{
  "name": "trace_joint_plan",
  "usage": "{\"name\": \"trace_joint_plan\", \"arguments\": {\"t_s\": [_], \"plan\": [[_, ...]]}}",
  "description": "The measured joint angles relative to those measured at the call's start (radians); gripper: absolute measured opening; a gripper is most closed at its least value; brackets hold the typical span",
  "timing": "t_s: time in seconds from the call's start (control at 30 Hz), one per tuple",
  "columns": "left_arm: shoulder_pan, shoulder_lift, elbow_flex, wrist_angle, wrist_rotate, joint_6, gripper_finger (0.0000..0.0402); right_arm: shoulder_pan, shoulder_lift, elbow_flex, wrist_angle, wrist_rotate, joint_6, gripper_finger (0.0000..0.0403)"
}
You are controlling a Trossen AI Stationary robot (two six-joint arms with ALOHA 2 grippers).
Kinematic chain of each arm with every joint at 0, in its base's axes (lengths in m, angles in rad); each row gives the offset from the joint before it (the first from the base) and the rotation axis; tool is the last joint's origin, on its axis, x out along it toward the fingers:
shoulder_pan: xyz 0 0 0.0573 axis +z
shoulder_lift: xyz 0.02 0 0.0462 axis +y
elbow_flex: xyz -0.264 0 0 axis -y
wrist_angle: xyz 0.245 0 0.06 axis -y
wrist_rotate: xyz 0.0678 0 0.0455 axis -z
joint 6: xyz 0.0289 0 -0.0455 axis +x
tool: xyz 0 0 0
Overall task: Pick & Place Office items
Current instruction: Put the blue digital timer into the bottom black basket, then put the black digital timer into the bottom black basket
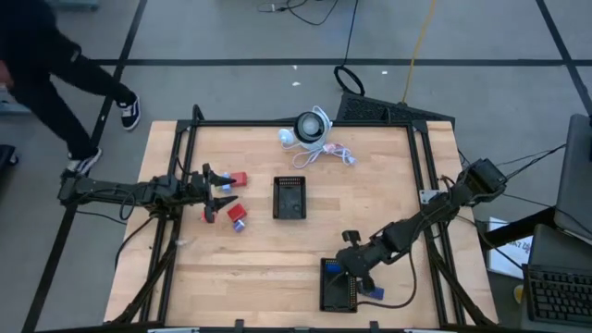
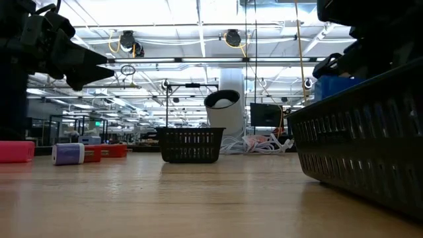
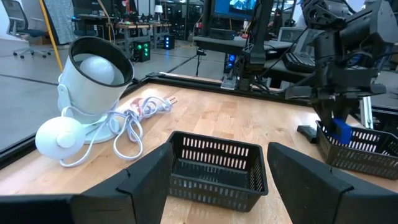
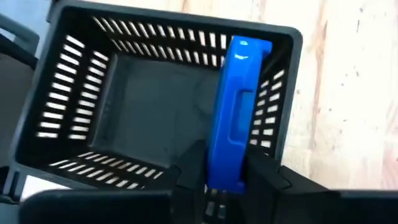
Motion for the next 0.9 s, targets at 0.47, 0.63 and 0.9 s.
{"name": "trace_joint_plan", "arguments": {"t_s": [0.47,0.63,0.9], "plan": [[0.000,0.000,0.000,0.000,0.000,0.000,0.0267,0.000,-0.004,0.000,0.065,-0.046,-0.023,0.0086],[0.000,0.000,0.000,0.000,0.000,0.000,0.0267,0.005,-0.076,0.000,0.044,-0.045,-0.103,0.0084],[0.000,0.000,0.000,0.000,0.000,0.000,0.0267,0.121,-0.272,-0.005,-0.121,-0.044,0.081,0.0045]]}}
